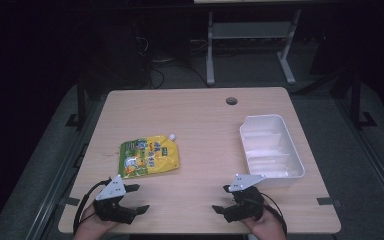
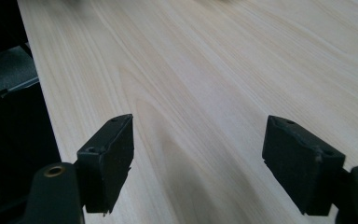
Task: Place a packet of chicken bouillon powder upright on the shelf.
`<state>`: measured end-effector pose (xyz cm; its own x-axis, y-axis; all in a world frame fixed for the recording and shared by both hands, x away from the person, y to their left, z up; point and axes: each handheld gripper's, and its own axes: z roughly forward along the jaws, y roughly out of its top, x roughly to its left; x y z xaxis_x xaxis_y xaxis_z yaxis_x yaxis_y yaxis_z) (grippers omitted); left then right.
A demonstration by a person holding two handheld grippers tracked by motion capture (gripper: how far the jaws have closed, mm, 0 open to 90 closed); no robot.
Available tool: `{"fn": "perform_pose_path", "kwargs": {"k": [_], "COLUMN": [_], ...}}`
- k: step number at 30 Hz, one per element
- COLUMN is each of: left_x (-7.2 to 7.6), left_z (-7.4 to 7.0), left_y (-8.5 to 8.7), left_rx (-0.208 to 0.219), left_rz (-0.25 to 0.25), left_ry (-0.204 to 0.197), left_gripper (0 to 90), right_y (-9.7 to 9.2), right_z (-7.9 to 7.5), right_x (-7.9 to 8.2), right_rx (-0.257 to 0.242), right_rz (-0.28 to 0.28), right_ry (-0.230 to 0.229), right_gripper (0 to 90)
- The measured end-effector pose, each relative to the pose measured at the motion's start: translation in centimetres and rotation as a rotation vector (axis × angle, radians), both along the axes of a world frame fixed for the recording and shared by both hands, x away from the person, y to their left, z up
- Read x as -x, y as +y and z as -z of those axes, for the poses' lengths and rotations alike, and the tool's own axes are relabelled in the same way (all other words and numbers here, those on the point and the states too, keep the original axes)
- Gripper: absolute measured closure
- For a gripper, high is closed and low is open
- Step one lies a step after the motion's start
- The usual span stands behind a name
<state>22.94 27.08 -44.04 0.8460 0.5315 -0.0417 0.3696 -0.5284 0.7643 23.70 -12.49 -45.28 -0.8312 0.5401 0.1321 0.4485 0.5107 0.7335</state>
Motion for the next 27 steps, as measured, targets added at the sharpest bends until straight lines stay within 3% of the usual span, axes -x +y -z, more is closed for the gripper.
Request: {"fn": "perform_pose_path", "kwargs": {"k": [8, 10, 12, 19, 20, 21, 23, 27], "left_x": [0.0, 0.0, 0.1, 0.0, -0.1, -0.1, -0.2, -0.2], "left_z": [-0.1, -0.2, -0.2, -0.3, -0.4, -0.4, -0.6, -0.6], "left_y": [0.2, 0.2, 0.3, 0.6, 0.8, 0.8, 1.1, 1.3], "left_rx": [-0.001, -0.001, 0.002, 0.007, 0.020, 0.020, 0.040, 0.028], "left_rz": [-0.006, -0.006, -0.009, -0.019, -0.026, -0.026, -0.033, -0.036], "left_ry": [-0.003, -0.005, -0.006, -0.011, -0.006, -0.006, -0.008, -0.018], "left_gripper": [22.9, 23.0, 23.0, 23.0, 23.1, 23.1, 23.1, 23.2], "right_y": [1.0, 1.3, 2.0, 4.4, 5.5, 5.5, 6.6, 8.7], "right_z": [-0.2, -0.5, -1.1, -2.0, -2.3, -2.3, -2.6, -3.3], "right_x": [-0.1, -0.4, -1.4, -4.2, -5.2, -5.2, -6.4, -8.9], "right_rx": [-0.004, -0.031, -0.068, -0.062, -0.079, -0.079, -0.077, -0.054], "right_rz": [-0.006, -0.006, -0.012, 0.018, 0.037, 0.037, 0.055, 0.061], "right_ry": [0.017, 0.029, 0.058, 0.096, 0.137, 0.137, 0.181, 0.167], "right_gripper": [19.7, 19.1, 18.5, 23.5, 24.2, 24.2, 23.0, 24.3]}}
